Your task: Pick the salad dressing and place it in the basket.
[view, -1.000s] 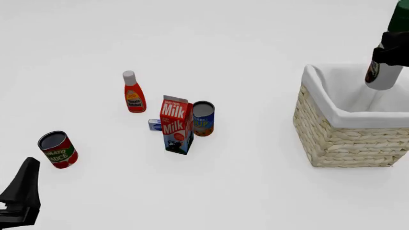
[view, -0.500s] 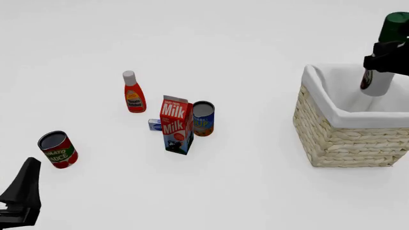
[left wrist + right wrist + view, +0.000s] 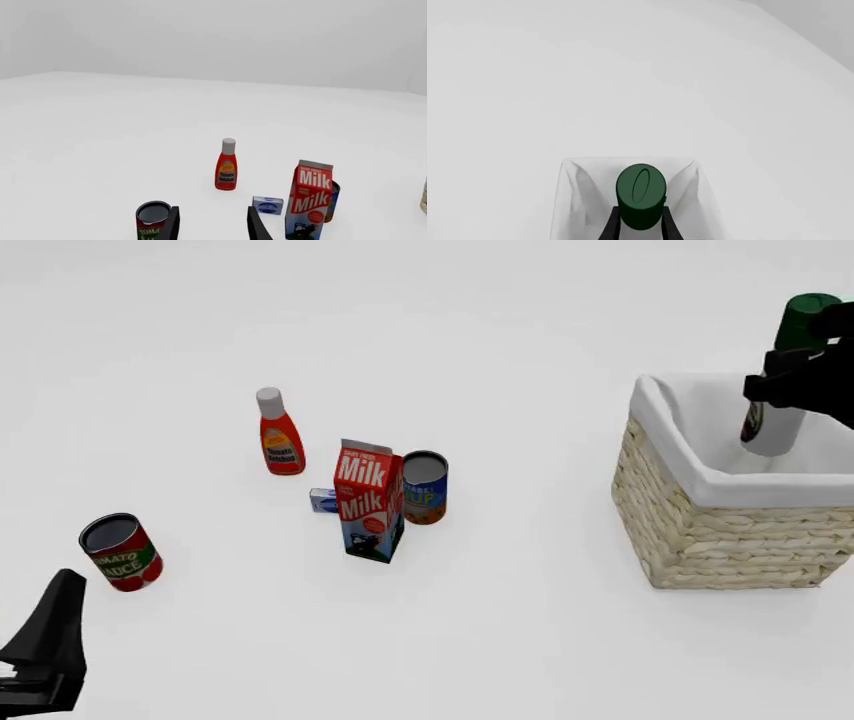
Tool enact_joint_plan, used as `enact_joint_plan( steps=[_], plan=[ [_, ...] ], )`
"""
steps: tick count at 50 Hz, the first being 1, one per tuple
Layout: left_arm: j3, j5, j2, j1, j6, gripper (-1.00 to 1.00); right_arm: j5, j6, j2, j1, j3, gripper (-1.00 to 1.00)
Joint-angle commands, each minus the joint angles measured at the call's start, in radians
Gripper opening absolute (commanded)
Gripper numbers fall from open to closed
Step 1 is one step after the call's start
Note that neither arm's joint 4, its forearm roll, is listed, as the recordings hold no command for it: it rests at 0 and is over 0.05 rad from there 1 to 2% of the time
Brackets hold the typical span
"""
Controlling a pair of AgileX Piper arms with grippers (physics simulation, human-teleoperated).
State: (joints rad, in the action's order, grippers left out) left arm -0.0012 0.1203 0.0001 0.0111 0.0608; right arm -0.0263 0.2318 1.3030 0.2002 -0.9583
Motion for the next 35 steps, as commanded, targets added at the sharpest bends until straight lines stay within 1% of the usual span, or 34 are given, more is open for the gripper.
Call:
enact_joint_plan(
  steps=[1, 35],
  plan=[
    [0.001, -0.003, 0.000, 0.001, 0.001, 1.00, -0.027, -0.023, 0.020, 0.005, 0.006, -1.00],
    [0.001, -0.008, 0.000, 0.007, 0.005, 1.00, -0.081, -0.040, 0.045, 0.013, 0.057, -1.00]
  ],
)
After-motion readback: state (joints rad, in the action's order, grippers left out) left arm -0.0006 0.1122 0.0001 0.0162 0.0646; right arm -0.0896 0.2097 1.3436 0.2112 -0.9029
